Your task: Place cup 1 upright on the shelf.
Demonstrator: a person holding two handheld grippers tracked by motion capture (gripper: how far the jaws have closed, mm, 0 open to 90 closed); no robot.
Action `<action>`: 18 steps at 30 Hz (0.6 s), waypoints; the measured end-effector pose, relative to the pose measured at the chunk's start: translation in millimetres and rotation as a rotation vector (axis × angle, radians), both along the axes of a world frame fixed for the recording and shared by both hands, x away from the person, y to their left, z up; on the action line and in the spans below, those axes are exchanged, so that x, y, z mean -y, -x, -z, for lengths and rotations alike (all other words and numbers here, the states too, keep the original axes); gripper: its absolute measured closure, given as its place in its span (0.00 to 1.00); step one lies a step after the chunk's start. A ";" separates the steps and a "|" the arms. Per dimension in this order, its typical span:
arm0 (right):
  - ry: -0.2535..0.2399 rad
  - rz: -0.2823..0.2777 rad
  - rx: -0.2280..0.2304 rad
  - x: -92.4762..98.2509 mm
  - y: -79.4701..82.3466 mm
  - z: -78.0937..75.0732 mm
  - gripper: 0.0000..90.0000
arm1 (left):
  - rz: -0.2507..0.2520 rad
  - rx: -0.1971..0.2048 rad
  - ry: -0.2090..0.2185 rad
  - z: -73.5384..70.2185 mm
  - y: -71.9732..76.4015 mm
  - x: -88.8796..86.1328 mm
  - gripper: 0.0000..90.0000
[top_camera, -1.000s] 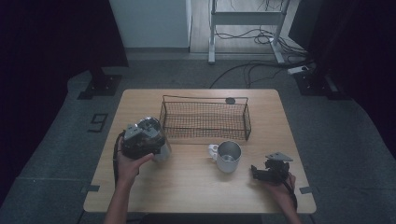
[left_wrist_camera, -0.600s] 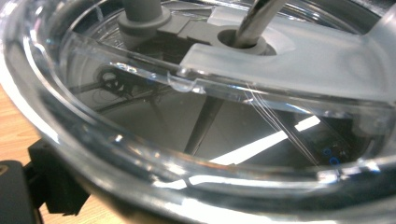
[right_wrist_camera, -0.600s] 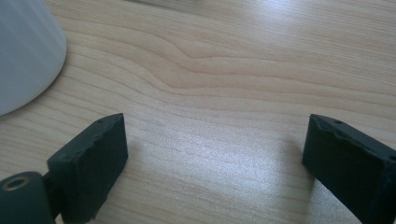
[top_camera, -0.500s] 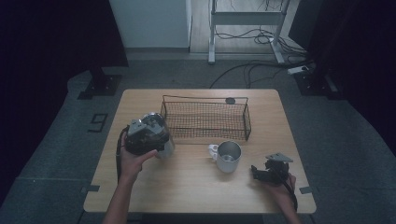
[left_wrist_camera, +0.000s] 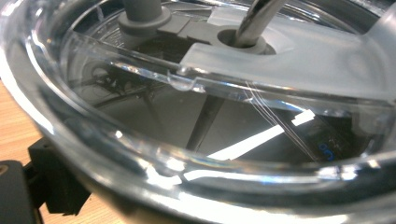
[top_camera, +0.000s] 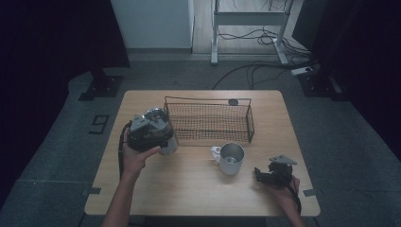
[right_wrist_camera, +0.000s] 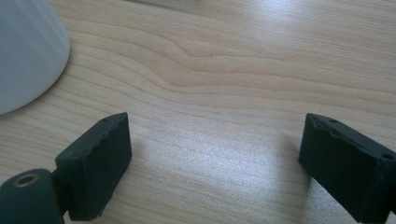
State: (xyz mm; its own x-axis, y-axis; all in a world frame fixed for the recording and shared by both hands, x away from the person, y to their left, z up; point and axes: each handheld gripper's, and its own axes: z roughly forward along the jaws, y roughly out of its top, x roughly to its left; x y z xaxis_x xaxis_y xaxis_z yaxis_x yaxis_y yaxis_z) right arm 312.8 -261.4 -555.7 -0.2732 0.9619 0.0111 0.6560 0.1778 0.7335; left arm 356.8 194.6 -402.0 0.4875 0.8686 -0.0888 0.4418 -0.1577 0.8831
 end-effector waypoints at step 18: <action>0.000 0.001 0.001 -0.2 0.1 0.0 0.10 | 0.007 0.009 0.007 -9.8 -11.8 6.7 0.04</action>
State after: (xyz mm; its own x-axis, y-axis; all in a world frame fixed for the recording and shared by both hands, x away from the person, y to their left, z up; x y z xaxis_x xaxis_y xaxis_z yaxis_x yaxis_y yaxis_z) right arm 312.8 -261.2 -555.7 -0.2719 0.9622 0.0113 0.6558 0.1767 0.7340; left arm 368.6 187.9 -392.2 0.4948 0.8643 -0.0904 0.4326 -0.1548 0.8882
